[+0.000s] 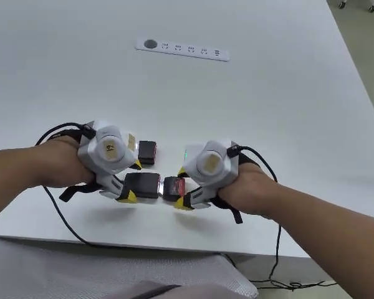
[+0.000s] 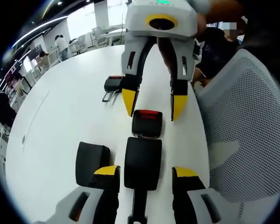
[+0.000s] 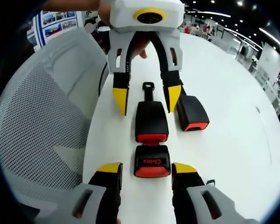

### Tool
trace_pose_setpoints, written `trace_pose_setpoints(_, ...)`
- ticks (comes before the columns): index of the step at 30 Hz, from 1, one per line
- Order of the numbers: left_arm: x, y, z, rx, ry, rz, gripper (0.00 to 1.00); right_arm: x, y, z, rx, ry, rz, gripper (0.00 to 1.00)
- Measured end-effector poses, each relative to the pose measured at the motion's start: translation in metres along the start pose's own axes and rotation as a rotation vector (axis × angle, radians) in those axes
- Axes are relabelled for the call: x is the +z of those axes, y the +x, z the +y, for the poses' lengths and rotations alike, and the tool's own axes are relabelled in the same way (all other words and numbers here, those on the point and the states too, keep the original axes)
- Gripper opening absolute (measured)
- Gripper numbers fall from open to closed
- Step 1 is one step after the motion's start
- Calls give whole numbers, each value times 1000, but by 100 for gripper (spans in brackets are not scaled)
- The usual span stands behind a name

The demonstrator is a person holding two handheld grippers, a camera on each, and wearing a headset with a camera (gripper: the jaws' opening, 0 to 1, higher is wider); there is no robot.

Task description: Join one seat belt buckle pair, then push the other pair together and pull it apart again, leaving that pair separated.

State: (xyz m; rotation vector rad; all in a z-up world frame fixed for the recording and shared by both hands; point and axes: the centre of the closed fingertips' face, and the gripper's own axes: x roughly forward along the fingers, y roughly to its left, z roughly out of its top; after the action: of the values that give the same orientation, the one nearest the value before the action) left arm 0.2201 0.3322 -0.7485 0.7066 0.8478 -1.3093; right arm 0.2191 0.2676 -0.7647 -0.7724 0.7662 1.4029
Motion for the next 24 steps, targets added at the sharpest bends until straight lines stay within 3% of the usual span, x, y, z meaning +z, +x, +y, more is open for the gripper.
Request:
trace_pose_setpoints(8,12,-14,8,29,-2,-36,47,15,-18,-8,-23,11,-37,39)
trace_pose_setpoints(15,9,-16,22,43,-20,-47,47,10,-29,-17,-35,15,-30,38)
trace_pose_setpoints(20,14,-19,27,50,-49,-77,48,3,-35,-27,-51,33,-35,38)
trace_pose_setpoints(24,17,-18,32,48,-44,-76,49,-5,-35,-35,-64,45,-30,38)
